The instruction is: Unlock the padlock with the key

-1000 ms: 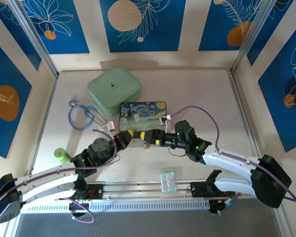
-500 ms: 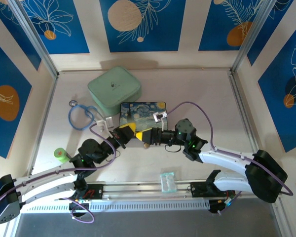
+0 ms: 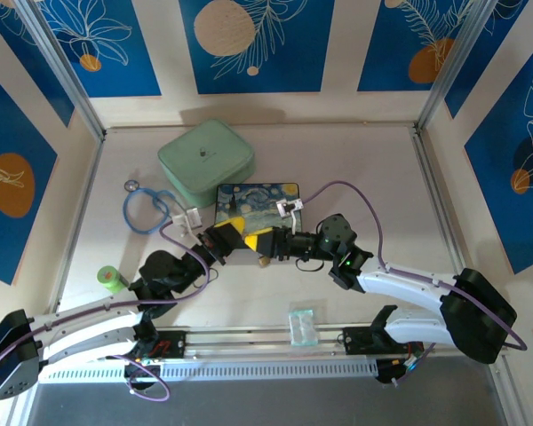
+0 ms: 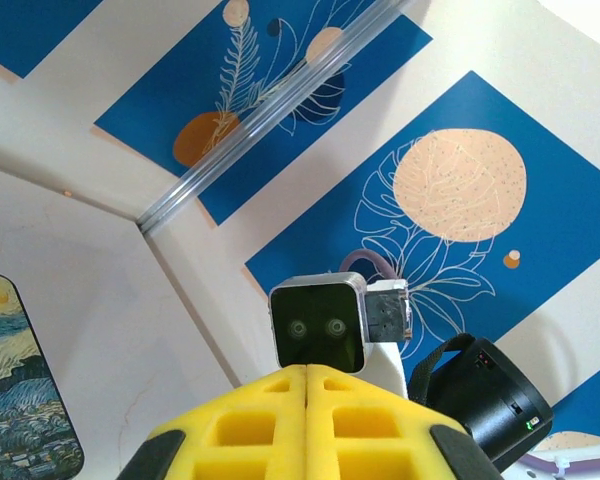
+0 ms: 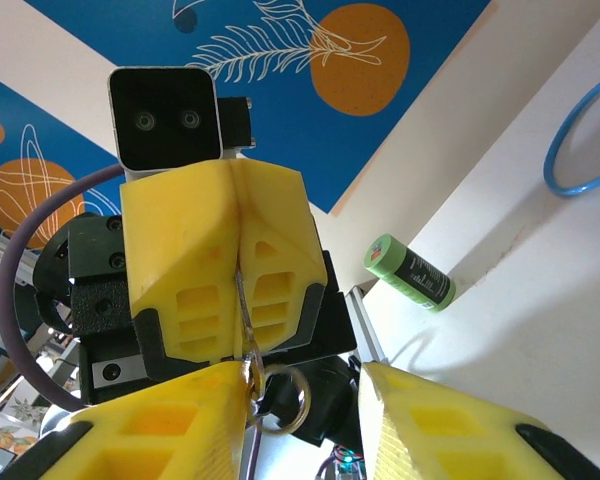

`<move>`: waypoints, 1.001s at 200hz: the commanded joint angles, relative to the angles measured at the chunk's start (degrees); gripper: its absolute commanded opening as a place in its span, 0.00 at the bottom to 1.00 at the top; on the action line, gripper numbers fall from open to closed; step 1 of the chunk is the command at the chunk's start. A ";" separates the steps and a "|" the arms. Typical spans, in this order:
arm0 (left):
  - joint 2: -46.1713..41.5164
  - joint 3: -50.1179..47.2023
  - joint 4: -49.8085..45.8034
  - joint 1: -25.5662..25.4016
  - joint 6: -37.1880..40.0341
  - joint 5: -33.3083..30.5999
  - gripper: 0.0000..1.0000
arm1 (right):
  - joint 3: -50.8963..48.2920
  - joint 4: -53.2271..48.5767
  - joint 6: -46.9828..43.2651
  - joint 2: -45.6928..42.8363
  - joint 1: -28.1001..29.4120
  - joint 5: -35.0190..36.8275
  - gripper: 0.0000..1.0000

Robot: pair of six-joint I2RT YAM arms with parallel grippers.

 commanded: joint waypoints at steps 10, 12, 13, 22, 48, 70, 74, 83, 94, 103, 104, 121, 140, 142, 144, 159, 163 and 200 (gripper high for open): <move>-0.13 -0.13 2.90 0.42 -0.98 0.38 0.00 | 0.53 2.40 -0.63 -0.55 0.54 -0.10 0.33; -0.13 -0.18 2.95 0.40 -1.08 0.35 0.00 | 0.56 2.38 -0.58 -0.55 0.55 -0.08 0.33; -0.13 -0.19 2.97 0.41 -1.10 0.34 0.00 | 0.59 2.37 -0.58 -0.55 0.55 -0.06 0.33; -0.15 -0.28 3.08 0.37 -1.20 0.34 0.00 | 0.83 2.40 -0.69 -0.55 0.66 0.03 0.33; -0.04 -0.67 3.21 0.41 -1.59 0.19 0.00 | 1.74 2.07 -0.40 -0.05 0.86 -0.39 0.27; -0.32 -1.41 3.55 0.42 -1.82 -0.37 0.00 | 2.22 2.60 0.29 0.50 0.98 -0.83 0.25; -0.39 -1.43 3.33 0.41 -1.86 -0.37 0.00 | 2.22 2.60 0.31 0.50 1.04 -0.78 0.25; -0.41 -1.43 3.33 0.42 -1.93 -0.29 0.00 | 2.34 2.52 0.18 0.45 1.23 -0.66 0.24; -0.23 -1.68 3.81 0.42 -2.18 -0.41 0.00 | 2.61 2.14 -0.05 0.39 1.38 -0.72 0.18; -0.22 -1.94 4.25 0.41 -2.34 -0.56 0.00 | 2.80 1.67 -0.20 0.50 1.43 -0.76 0.13; -0.22 -1.95 4.32 0.42 -2.30 -0.55 0.00 | 2.81 1.66 -0.21 0.46 1.43 -0.75 0.12; -0.30 -2.05 4.41 0.42 -2.50 -0.85 0.00 | 2.91 1.54 -0.27 0.80 1.69 -0.75 0.09; -0.32 -1.95 4.06 0.40 -2.52 -0.89 0.00 | 2.69 1.50 -0.04 1.27 2.00 -0.43 0.09; -0.31 -1.95 4.05 0.41 -2.48 -0.96 0.00 | 2.66 1.54 -0.09 1.26 2.03 -0.36 0.09; -0.37 -1.95 4.00 0.42 -2.49 -0.98 0.00 | 2.58 1.55 -0.05 1.28 2.04 -0.32 0.08; -0.40 -2.04 3.83 0.39 -2.43 -1.23 0.00 | 2.18 1.43 0.27 1.22 2.13 0.15 0.00; -0.48 -2.12 3.66 0.42 -2.45 -1.39 0.00 | 1.97 1.60 0.31 1.14 2.13 0.36 0.00; -2.60 -1.78 -4.87 0.42 -2.97 -5.46 0.25 | 0.60 -1.54 0.20 -0.86 1.61 0.83 0.00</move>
